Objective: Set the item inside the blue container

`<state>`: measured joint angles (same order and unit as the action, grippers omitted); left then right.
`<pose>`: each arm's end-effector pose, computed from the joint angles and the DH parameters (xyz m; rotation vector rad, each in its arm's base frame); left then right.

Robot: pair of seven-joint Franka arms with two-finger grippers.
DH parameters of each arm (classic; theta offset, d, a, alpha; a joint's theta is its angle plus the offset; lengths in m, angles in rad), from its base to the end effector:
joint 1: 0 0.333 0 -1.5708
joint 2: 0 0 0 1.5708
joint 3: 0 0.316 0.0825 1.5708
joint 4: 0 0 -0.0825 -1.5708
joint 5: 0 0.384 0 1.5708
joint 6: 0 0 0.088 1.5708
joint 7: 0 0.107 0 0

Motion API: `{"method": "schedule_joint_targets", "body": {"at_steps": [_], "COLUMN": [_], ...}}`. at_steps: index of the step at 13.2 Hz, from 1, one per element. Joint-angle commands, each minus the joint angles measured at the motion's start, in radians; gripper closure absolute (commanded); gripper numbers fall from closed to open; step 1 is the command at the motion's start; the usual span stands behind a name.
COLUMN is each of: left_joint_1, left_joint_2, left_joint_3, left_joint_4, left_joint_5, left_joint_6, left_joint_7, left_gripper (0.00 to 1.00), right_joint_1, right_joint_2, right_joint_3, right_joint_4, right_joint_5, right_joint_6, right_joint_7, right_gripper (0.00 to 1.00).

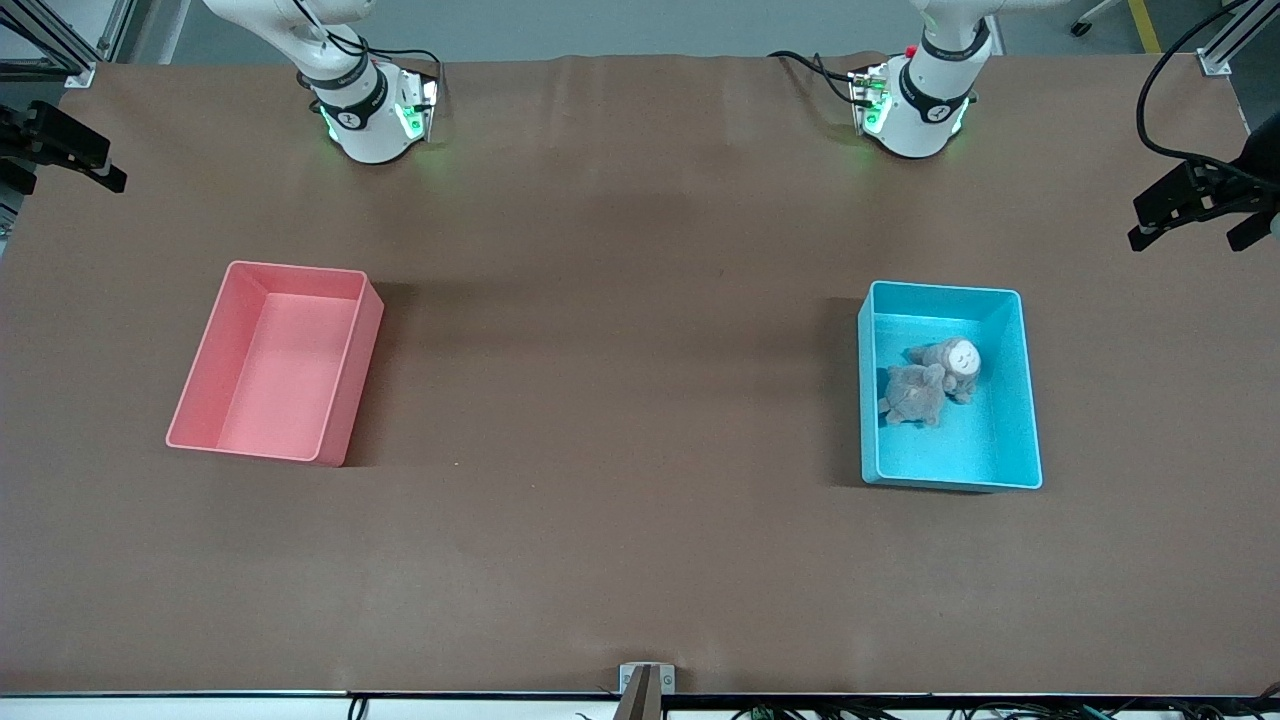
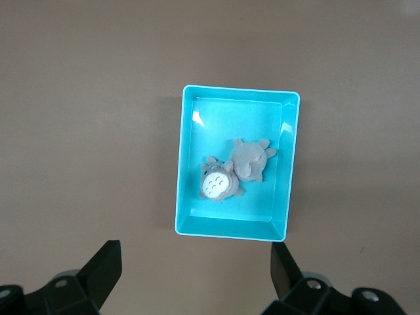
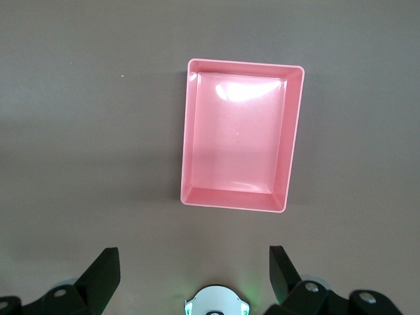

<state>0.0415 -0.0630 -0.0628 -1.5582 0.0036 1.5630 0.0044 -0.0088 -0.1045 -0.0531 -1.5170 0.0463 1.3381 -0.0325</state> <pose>0.5341 -0.0122 0.6640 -3.1326 0.0400 -0.1061 0.4944 -0.0267 0.6847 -3.0850 0.0307 0.1112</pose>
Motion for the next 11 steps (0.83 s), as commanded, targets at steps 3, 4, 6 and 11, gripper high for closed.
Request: {"method": "schedule_joint_targets", "body": {"at_steps": [3, 4, 6, 11], "left_joint_1": [-0.005, -0.006, -0.006, -0.005], "left_joint_2": [-0.004, -0.001, 0.002, 0.005], "left_joint_3": [0.009, 0.009, 0.009, 0.011], "left_joint_4": [0.018, 0.018, 0.018, 0.017], "left_joint_5": [-0.011, -0.01, -0.001, -0.002], "left_joint_6": [-0.023, -0.023, -0.021, -0.023], "left_joint_7": [0.008, 0.0, -0.004, -0.014], "left_gripper": [0.0, 0.0, 0.0, 0.0], "right_joint_1": [-0.005, -0.005, -0.005, -0.003], "right_joint_2": [-0.027, -0.027, -0.027, -0.027], "right_joint_3": [-0.001, -0.001, -0.001, 0.002], "right_joint_4": [-0.037, -0.037, -0.037, -0.032], "right_joint_5": [0.018, 0.018, 0.014, 0.003], "right_joint_6": [0.006, 0.006, 0.006, 0.012], "right_joint_7": [0.013, 0.011, 0.006, 0.002], "right_gripper": [0.0, 0.0, 0.0, 0.0]}}
